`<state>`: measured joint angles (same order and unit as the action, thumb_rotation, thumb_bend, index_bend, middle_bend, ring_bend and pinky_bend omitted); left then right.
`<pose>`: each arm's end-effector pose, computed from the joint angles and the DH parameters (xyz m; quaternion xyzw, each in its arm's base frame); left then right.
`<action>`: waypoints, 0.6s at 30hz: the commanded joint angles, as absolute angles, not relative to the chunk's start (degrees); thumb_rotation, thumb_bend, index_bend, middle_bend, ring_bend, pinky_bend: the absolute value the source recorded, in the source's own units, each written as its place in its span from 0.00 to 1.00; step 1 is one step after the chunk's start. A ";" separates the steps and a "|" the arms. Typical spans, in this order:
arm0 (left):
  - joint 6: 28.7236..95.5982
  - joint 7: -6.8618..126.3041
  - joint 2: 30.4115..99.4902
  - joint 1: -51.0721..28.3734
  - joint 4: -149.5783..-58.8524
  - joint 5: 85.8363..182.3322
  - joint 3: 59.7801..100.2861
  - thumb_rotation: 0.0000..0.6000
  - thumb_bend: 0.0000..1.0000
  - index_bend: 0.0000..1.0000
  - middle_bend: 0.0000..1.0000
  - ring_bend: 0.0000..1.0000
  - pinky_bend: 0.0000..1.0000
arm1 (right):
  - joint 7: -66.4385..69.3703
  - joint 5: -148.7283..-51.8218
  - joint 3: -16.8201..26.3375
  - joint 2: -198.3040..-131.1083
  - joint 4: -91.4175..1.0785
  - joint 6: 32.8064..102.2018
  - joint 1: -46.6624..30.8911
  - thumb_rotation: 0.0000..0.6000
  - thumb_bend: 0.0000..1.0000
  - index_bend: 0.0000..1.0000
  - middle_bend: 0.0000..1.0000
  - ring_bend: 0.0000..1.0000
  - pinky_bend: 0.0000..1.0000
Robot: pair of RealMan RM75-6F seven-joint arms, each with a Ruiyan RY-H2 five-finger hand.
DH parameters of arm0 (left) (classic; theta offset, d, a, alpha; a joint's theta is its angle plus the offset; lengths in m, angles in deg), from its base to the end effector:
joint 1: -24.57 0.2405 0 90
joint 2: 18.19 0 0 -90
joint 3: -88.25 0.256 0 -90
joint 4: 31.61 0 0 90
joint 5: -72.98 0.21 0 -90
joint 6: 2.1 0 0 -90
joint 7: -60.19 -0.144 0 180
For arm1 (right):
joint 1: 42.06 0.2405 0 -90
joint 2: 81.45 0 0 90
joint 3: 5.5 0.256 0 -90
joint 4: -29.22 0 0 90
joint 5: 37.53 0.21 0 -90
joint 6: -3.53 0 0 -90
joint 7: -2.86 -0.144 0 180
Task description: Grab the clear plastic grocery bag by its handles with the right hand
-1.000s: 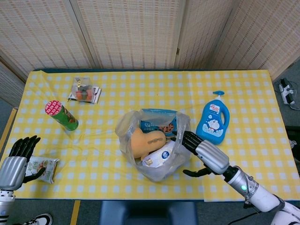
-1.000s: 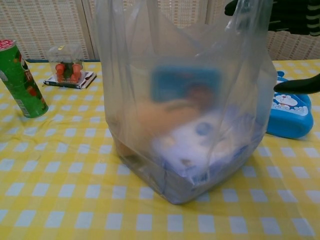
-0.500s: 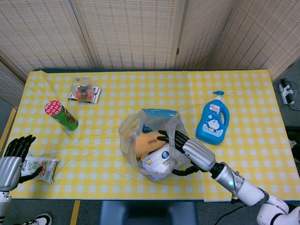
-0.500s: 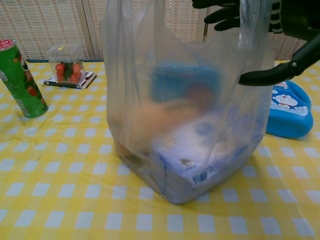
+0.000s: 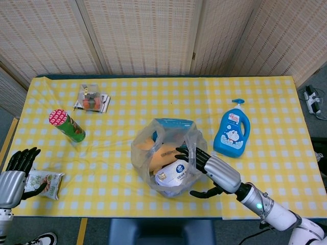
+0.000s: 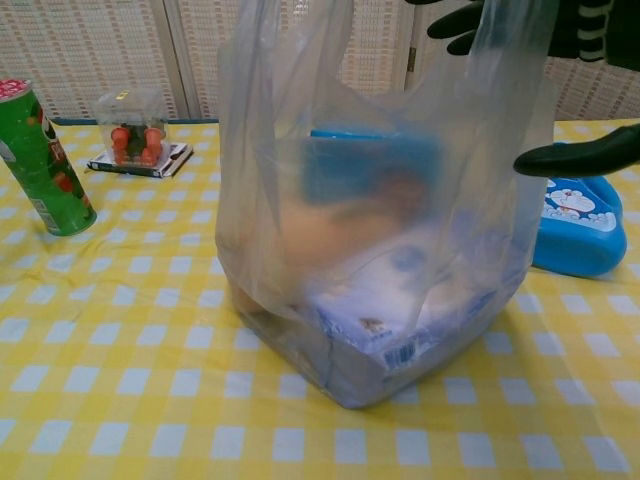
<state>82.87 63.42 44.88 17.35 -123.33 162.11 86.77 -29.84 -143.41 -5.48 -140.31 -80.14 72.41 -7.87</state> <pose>-0.3020 0.1886 0.1593 -0.6176 -0.3788 -0.4098 0.5541 -0.1230 -0.2399 0.1090 0.7069 -0.4501 0.5333 0.1153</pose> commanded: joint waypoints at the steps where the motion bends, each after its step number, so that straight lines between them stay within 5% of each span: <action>1: 82.77 63.29 44.91 17.31 -123.43 162.05 86.77 1.00 0.25 0.00 0.09 0.05 0.00 | -30.54 -143.08 -5.27 -140.60 -79.82 71.81 -7.13 1.00 0.28 0.00 0.00 0.00 0.00; 18: 81.40 63.38 44.60 16.91 -123.73 161.07 86.73 1.00 0.25 0.00 0.08 0.05 0.00 | -37.00 -140.78 -2.90 -146.06 -75.09 68.28 -1.05 1.00 0.28 0.00 0.00 0.00 0.00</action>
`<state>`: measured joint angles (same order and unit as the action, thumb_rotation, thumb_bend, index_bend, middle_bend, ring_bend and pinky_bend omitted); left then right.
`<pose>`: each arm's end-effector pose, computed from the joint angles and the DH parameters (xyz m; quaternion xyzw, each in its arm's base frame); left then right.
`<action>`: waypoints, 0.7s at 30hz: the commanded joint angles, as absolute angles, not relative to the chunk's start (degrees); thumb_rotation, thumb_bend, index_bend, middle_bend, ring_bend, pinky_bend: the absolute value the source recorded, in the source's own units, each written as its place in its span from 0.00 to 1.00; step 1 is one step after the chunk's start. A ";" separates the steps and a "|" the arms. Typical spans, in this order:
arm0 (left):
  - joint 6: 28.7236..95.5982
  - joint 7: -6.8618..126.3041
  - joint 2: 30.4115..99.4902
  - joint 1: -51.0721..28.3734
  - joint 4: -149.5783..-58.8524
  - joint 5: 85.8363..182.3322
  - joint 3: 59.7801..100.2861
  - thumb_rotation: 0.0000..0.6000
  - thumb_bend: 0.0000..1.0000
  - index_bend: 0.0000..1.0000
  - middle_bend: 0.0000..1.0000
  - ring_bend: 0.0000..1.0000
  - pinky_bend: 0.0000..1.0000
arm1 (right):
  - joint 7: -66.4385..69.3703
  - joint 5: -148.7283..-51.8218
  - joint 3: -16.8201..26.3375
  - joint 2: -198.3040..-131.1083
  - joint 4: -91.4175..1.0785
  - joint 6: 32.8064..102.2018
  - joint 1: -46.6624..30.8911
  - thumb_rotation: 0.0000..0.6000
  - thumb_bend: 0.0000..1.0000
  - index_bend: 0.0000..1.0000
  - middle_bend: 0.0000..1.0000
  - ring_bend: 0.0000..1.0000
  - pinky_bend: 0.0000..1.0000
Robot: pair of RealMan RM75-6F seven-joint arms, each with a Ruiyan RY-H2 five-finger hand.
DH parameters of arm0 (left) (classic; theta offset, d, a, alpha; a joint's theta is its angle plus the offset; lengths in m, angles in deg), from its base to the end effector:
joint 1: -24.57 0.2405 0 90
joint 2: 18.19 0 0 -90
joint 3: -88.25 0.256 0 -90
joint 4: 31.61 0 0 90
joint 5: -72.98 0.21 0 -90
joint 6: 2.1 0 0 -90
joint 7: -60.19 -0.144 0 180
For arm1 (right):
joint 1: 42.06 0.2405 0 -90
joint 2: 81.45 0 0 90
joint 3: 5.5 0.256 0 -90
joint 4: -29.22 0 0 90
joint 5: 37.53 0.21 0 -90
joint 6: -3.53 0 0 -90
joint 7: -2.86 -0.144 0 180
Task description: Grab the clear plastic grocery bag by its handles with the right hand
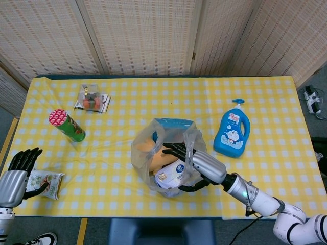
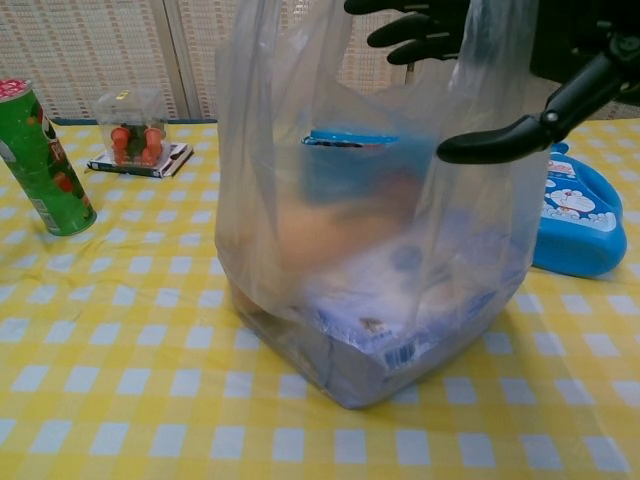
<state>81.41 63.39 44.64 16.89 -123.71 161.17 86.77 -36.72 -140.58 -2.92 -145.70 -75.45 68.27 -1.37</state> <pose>-0.3032 0.1910 0.1577 -0.6187 -0.3878 -0.4021 0.5524 -0.1004 -0.2686 0.0851 0.7001 -0.4700 0.5338 0.0638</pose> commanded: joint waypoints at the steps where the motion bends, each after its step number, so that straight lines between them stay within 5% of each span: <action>1: 81.43 63.42 44.58 16.92 -123.74 161.02 86.69 1.00 0.25 0.00 0.08 0.05 0.00 | -37.30 -140.84 -2.90 -146.27 -74.89 68.36 -0.88 1.00 0.28 0.00 0.00 0.00 0.00; 21: 81.06 64.20 44.60 16.62 -123.35 161.09 86.70 1.00 0.25 0.00 0.09 0.05 0.00 | -42.63 -138.44 -1.78 -148.85 -73.22 66.26 3.85 1.00 0.24 0.00 0.00 0.00 0.00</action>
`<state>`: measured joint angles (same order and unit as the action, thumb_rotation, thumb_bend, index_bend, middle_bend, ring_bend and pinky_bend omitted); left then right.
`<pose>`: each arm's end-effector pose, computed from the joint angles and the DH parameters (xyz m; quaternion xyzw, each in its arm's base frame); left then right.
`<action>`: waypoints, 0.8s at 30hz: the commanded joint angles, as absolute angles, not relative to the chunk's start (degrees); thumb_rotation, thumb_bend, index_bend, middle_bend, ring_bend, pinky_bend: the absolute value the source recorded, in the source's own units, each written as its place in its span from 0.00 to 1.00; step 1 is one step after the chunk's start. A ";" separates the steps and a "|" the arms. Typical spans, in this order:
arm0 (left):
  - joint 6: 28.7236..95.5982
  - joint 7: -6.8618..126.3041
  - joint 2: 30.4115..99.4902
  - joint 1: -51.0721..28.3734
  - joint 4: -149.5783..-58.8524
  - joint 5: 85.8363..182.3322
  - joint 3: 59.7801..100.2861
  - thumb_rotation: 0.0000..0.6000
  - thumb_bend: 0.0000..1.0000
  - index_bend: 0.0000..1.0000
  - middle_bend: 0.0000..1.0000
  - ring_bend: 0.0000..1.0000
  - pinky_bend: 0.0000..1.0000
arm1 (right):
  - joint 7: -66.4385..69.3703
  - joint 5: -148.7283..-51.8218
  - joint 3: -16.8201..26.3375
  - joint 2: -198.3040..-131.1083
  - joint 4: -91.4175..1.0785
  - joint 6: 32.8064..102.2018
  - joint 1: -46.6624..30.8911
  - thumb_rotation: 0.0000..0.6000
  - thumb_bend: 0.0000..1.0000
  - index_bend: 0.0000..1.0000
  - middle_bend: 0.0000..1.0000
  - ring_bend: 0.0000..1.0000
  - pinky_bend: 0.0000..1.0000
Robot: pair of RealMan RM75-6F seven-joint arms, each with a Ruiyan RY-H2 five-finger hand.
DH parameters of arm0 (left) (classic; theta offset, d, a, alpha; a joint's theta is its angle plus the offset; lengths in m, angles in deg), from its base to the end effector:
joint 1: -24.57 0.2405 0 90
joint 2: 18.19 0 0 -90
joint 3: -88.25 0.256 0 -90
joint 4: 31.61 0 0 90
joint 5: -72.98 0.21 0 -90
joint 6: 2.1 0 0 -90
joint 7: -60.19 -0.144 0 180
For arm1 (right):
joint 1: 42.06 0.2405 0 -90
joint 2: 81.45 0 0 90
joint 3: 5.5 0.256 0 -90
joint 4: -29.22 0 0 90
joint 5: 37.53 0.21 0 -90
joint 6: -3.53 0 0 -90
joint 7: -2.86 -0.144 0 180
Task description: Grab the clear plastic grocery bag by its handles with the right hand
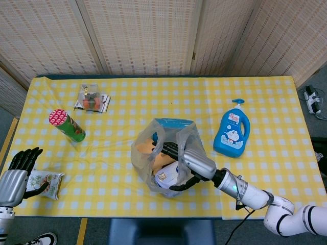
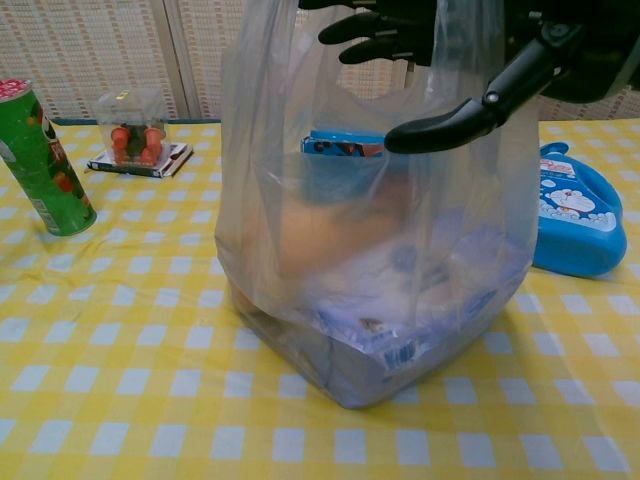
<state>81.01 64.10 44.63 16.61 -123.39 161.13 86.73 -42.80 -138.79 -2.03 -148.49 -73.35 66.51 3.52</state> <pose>-0.3038 0.1928 0.1576 -0.6190 -0.3904 -0.4031 0.5495 -0.0792 -0.2830 0.0724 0.6879 -0.4912 0.5341 0.0176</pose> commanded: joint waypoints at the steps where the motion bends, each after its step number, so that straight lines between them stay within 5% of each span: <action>1: 81.08 64.30 44.58 16.63 -123.33 161.08 86.69 1.00 0.25 0.00 0.09 0.05 0.00 | -42.44 -138.11 -1.63 -149.06 -73.17 66.09 4.01 1.00 0.24 0.00 0.00 0.00 0.00; 24: 82.00 67.57 43.73 17.01 -122.72 161.54 86.74 1.00 0.25 0.00 0.08 0.06 0.00 | -48.21 -133.07 2.22 -155.28 -71.66 63.91 8.55 1.00 0.19 0.00 0.00 0.00 0.00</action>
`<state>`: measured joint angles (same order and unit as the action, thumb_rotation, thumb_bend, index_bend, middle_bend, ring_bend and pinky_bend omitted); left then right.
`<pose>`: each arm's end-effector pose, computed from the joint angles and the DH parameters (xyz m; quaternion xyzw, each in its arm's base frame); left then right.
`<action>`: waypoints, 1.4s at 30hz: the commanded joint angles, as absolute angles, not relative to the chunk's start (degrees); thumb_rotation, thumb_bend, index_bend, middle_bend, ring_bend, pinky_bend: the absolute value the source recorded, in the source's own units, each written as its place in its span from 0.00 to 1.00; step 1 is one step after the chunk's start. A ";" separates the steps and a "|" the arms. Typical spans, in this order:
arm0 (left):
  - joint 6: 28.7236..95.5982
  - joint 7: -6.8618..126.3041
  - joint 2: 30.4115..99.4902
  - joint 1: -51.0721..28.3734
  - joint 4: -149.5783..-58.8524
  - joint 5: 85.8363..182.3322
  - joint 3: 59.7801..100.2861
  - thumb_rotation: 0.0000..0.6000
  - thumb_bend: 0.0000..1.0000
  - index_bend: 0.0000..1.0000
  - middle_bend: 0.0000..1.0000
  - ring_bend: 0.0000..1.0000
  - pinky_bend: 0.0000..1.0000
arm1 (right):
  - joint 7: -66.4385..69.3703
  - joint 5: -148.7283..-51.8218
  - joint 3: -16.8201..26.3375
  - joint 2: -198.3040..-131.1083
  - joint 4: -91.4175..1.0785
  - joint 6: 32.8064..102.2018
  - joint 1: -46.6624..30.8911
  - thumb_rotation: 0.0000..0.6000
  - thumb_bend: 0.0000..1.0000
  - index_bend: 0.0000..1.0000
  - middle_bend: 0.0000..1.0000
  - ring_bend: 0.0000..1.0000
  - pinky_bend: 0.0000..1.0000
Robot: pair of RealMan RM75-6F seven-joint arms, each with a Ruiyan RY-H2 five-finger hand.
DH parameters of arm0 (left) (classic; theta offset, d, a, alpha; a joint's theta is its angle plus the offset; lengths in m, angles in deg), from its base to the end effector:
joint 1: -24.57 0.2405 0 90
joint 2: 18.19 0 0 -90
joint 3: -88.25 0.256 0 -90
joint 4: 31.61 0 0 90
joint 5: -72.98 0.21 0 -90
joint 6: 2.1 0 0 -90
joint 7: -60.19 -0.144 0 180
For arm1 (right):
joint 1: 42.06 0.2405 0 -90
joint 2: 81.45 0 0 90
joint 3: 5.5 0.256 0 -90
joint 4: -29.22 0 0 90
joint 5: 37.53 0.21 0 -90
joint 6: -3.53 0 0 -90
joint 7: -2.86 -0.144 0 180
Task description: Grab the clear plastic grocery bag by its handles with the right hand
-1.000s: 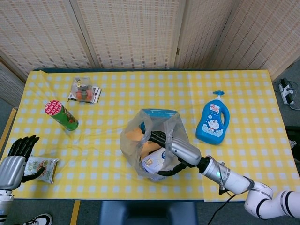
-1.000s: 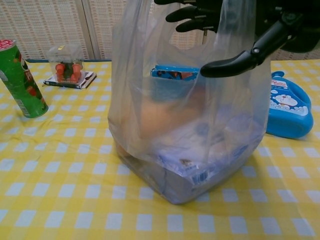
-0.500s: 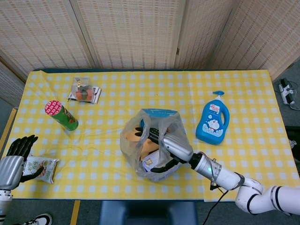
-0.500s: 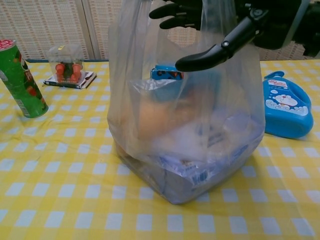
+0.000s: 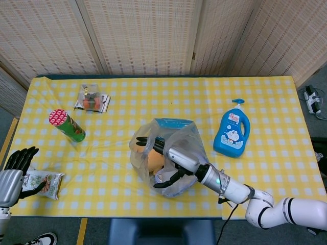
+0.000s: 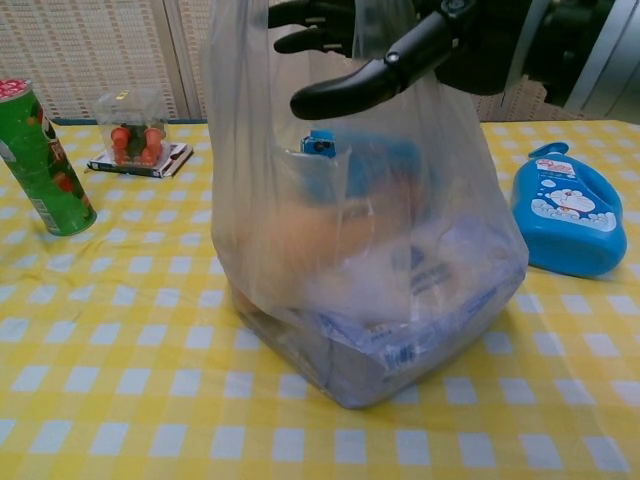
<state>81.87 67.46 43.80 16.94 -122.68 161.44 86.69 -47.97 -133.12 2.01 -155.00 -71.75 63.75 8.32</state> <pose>-0.3068 0.1917 0.1653 -0.6096 -0.3964 -0.4159 0.5461 -0.0400 -0.2979 0.0494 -0.6419 0.5321 -0.5505 0.0422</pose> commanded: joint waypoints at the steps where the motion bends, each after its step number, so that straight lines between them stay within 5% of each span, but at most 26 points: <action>1: 82.10 67.63 43.70 17.06 -122.74 161.61 86.75 1.00 0.25 0.00 0.09 0.06 0.00 | -48.25 -133.00 2.33 -155.43 -71.63 63.97 8.65 1.00 0.19 0.00 0.00 0.00 0.00; 21: 82.22 69.23 43.30 17.04 -122.44 161.76 86.66 1.00 0.25 0.00 0.09 0.06 0.00 | -39.12 -125.09 7.73 -162.84 -65.83 62.95 11.37 1.00 0.18 0.00 0.00 0.00 0.00; 42: 82.14 70.34 43.08 17.02 -122.03 161.24 86.37 1.00 0.25 0.00 0.09 0.06 0.00 | -58.23 -124.50 11.27 -168.11 -58.76 60.81 15.61 1.00 0.17 0.00 0.00 0.00 0.00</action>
